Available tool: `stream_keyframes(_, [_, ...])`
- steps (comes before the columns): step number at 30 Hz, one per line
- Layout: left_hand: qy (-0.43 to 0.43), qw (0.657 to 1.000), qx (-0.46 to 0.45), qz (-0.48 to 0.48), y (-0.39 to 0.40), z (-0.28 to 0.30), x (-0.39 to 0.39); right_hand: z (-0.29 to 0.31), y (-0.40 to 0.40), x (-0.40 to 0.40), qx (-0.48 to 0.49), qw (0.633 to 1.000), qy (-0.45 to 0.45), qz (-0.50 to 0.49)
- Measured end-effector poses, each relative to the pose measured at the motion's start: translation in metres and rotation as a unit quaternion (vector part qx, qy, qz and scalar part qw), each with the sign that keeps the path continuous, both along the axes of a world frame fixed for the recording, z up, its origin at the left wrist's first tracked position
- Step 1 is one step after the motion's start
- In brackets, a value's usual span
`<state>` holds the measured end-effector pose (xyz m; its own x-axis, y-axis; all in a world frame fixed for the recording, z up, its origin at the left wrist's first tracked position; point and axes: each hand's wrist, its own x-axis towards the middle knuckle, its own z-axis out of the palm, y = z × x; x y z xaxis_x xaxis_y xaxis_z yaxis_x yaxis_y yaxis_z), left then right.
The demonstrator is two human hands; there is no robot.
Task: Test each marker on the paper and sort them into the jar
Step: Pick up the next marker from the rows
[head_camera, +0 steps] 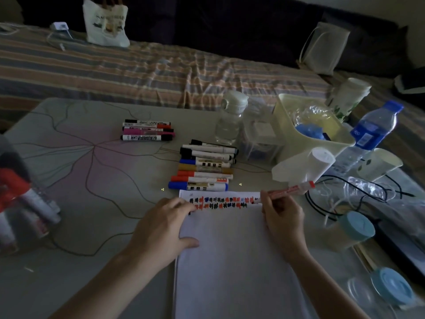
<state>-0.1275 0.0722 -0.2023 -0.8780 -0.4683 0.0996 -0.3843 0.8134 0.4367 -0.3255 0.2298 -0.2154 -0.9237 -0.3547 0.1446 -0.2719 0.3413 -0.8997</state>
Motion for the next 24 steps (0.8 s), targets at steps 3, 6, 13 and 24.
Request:
stream_keyframes(3, [-0.004,1.0,-0.002,0.002,-0.0009,-0.0009,-0.0008,-0.0019,0.0001,0.0001,0.01,1.0,0.0,0.012])
stream_keyframes(6, [-0.006,1.0,-0.003,0.003,-0.0009,-0.001,-0.0013,-0.0038,0.0005,-0.0006,0.036,0.999,0.012,0.016])
stream_keyframes(13, [-0.011,1.0,0.0,0.002,-0.0014,-0.0004,-0.0018,-0.0031,0.0013,0.0008,0.054,0.998,0.025,0.035])
stream_keyframes(24, [-0.016,1.0,0.004,0.003,-0.001,0.0023,-0.0019,-0.0047,0.0014,0.0019,0.048,0.998,0.026,0.043])
